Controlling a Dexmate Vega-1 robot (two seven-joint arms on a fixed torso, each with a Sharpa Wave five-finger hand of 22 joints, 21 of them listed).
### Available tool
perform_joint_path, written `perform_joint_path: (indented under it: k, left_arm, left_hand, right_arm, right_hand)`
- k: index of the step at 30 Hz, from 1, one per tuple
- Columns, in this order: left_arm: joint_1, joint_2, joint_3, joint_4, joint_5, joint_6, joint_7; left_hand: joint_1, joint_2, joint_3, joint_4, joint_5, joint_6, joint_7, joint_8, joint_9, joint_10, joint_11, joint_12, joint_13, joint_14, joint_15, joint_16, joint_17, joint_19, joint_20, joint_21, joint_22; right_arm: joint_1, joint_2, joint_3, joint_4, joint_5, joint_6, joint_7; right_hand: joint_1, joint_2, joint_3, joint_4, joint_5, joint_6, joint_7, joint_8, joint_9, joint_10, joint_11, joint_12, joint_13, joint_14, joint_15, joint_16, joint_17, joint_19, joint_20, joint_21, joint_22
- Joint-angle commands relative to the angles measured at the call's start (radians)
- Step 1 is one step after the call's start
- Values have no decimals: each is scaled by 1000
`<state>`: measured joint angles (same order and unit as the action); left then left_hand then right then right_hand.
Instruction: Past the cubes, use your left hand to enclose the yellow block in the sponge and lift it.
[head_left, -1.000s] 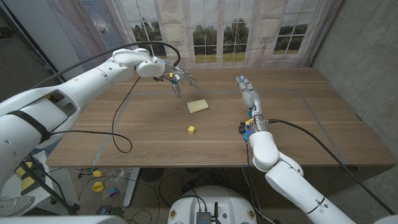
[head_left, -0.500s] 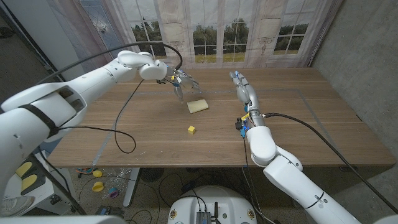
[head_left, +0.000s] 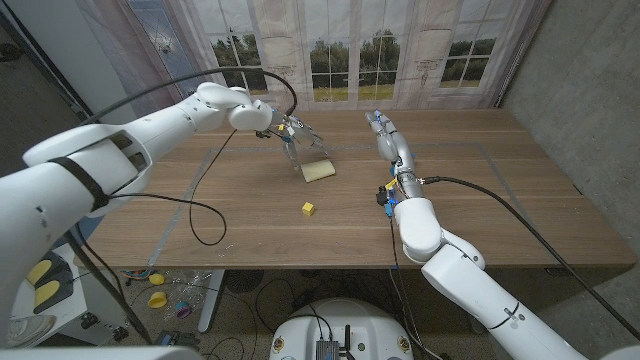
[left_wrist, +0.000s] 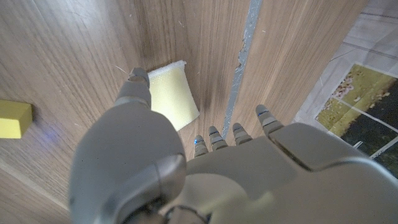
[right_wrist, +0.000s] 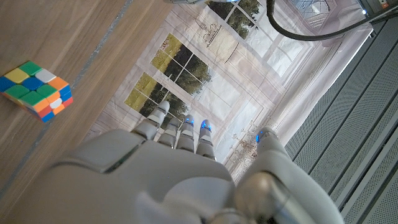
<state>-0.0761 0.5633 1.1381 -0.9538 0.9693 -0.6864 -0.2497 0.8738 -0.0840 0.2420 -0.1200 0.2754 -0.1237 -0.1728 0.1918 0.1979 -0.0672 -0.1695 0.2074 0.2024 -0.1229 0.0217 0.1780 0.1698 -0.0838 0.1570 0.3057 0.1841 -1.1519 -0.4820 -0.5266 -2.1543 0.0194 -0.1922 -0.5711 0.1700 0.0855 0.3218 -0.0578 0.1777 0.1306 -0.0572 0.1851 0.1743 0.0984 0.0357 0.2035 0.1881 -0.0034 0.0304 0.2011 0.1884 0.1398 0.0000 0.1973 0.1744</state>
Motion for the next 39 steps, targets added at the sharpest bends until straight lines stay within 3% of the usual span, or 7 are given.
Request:
perform_joint_path:
  k: [1, 21, 29, 39]
  left_arm:
    - [-51, -68, 86, 134, 21, -31, 96]
    - [-137, -229, 263, 438, 0, -100, 278]
    - [-151, -263, 330, 484, -17, -102, 311]
    - [-149, -292, 370, 516, -56, -102, 313]
  left_hand:
    - [14, 5, -6, -2, 9, 0, 10, 5, 4, 3, 4, 5, 3, 4, 10, 10, 5, 9, 6, -3, 1]
    - [30, 10, -15, -3, 30, 24, 5, 15, 3, 20, -2, 13, 2, 14, 4, 10, 4, 26, 5, -6, 1]
    - [40, 18, -17, -3, 39, 46, 9, 23, 3, 37, -2, 19, 1, 20, 4, 11, 4, 33, 10, -9, 2]
    - [53, 33, -25, 1, 55, 92, 5, 34, 3, 88, -14, 36, 0, 51, -14, 16, 3, 52, 6, -11, 2]
  right_arm:
    - [29, 1, -15, -4, -11, -38, 5]
    - [47, 9, -19, 13, -8, -42, -1]
    - [42, 7, -16, 12, -7, -42, -8]
    - [26, 0, -6, 5, -1, -40, -14]
  right_hand:
    - [-7, 3, -1, 1, 6, 8, 1, 4, 4, 9, -2, 3, 4, 8, 2, 3, 2, 8, 3, 6, 1]
    - [-7, 1, -1, -1, 7, 10, 2, 4, 4, 12, -2, 2, 4, 9, 2, 1, 1, 10, 2, 6, 1]
    - [-7, 1, -1, -2, 7, 11, 2, 4, 4, 13, -2, 1, 4, 10, 1, 1, 1, 11, 1, 6, 1]
    - [-6, 0, -1, -3, 7, 12, 1, 3, 4, 16, 0, 2, 4, 13, 1, 1, 1, 11, 1, 5, 1]
